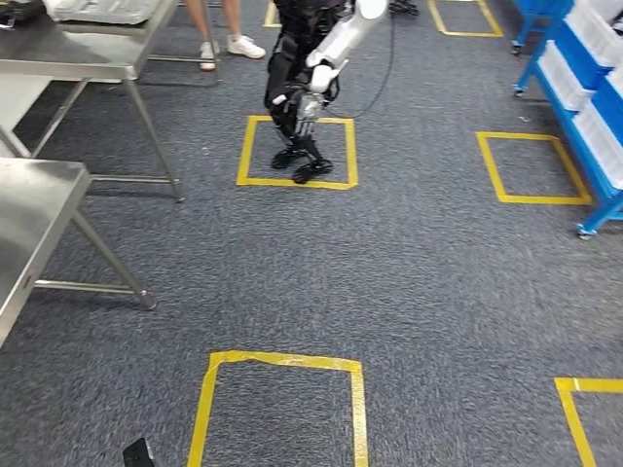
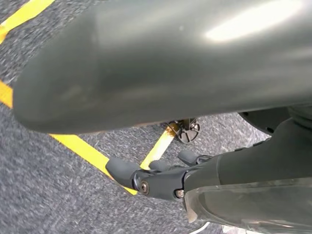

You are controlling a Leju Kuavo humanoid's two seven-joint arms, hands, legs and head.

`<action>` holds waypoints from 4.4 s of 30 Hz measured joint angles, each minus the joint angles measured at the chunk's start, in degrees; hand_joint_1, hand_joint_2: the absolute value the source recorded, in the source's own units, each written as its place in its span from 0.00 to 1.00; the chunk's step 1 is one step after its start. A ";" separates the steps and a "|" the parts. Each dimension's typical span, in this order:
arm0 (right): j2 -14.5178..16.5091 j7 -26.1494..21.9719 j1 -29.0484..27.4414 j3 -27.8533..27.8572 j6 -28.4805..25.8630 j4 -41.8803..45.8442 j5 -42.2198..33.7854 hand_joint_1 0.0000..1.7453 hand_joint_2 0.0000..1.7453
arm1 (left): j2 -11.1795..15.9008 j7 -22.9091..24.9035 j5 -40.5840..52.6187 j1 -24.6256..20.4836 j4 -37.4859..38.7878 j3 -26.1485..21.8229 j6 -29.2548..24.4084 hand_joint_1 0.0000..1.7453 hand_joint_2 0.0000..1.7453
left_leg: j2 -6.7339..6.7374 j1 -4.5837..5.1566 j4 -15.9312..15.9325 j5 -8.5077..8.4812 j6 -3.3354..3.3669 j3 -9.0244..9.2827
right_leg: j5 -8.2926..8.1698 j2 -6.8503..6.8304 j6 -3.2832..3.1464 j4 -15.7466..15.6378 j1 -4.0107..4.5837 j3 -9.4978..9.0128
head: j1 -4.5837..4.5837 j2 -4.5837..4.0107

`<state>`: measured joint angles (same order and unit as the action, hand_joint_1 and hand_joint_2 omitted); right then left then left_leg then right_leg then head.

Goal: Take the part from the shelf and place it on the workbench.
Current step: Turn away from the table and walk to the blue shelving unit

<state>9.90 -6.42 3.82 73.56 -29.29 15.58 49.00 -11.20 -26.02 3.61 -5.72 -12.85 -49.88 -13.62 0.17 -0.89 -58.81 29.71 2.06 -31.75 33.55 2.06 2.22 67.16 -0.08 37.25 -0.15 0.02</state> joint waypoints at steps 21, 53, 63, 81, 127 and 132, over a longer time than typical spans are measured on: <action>0.19 -0.07 0.00 -4.72 2.29 -1.03 3.81 0.00 0.00 | 0.26 -0.92 -0.01 0.39 0.00 -1.19 2.33 0.00 0.00 | -0.86 -0.21 -8.81 2.69 -2.20 -3.74 | -4.93 2.98 -2.49 -8.78 -0.27 -4.96 | 0.31 0.01; 0.20 0.75 -0.03 -5.93 2.92 -1.53 5.29 0.00 0.00 | 0.13 -1.14 0.04 0.29 0.00 -2.41 2.63 0.00 0.00 | -3.09 -0.41 -3.49 0.25 -2.03 -1.70 | -5.20 4.26 -2.52 -9.19 0.04 -5.36 | 0.18 0.01; 0.21 0.83 0.02 -6.04 3.11 -1.75 5.46 0.00 0.00 | -0.12 -1.08 0.00 0.31 0.00 -2.46 2.71 0.00 0.00 | 1.00 -0.48 0.24 0.20 -0.17 0.70 | 1.11 -1.44 0.77 5.31 -0.69 2.70 | -0.10 0.01; 0.40 0.75 -0.04 -6.37 3.79 -1.79 5.75 0.00 0.00 | -0.11 -0.88 -0.01 0.31 0.00 -2.49 2.69 0.00 0.00 | 0.14 -0.21 -13.00 5.98 -2.47 -4.83 | -6.27 1.74 -3.04 -9.45 -0.03 -4.50 | 0.15 0.00; 0.67 4.91 -0.19 -8.11 8.09 -2.27 8.92 0.00 0.00 | -0.17 -1.76 -0.01 0.11 0.00 -2.47 3.81 0.00 0.00 | 0.55 -0.33 -0.39 -0.16 -0.51 0.42 | -0.97 -1.69 0.45 4.38 -0.77 1.77 | 0.13 0.02; 0.68 4.90 -0.04 -8.27 8.40 -2.34 8.93 0.00 0.00 | -0.18 -1.76 -0.01 0.01 0.00 -2.47 3.74 0.00 0.00 | 0.59 -0.25 -0.23 0.88 -2.11 1.44 | -5.86 -2.07 -0.53 -7.92 -0.27 -3.52 | 0.14 0.01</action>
<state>10.58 -1.52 3.78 65.29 -20.90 13.25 57.93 -11.38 -27.78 3.61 -5.72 -12.85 -52.35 -9.88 0.76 -1.14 -59.04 30.59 -0.05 -30.31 27.69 -0.01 1.69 59.24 -0.36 33.73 -0.01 0.03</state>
